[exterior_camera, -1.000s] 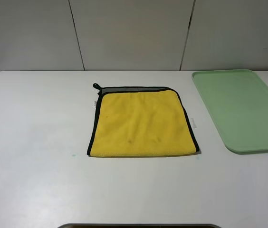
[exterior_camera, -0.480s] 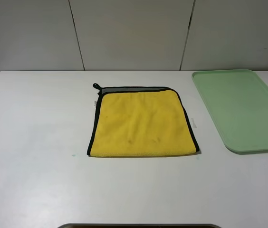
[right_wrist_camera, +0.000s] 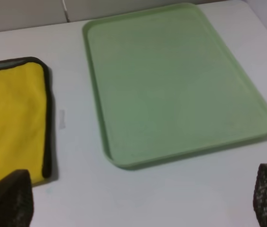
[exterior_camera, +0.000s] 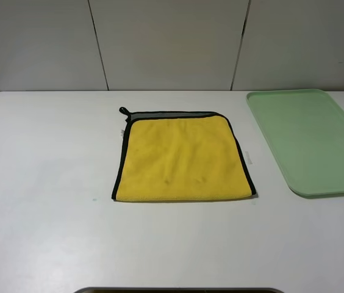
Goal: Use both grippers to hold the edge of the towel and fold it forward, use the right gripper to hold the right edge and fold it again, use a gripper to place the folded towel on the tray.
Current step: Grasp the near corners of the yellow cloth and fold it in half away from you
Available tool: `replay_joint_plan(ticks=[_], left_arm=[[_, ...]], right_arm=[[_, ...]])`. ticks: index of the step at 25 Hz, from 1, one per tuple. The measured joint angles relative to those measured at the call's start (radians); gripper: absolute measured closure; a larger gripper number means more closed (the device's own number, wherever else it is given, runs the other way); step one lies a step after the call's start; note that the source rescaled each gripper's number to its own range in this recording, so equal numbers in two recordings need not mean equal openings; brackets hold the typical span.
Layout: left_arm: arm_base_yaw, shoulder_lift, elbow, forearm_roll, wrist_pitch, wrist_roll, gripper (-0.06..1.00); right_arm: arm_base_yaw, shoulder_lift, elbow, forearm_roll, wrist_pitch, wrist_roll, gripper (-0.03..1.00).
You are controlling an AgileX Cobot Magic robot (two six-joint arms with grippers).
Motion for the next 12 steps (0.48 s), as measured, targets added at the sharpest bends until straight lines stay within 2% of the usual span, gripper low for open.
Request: replay_joint_plan(ticks=[7, 12], left_arm=[[0.000, 0.180, -0.069, -0.003, -0.001, 0.001, -0.05], [0.000, 0.326, -0.104, -0.003, -0.011, 0.089, -0.04]], right_arm=[[0.000, 0.157, -0.053, 0.041, -0.027, 0.003, -0.03], [0.000, 0.345, -0.114, 0.041, -0.033, 0.003, -0.03]])
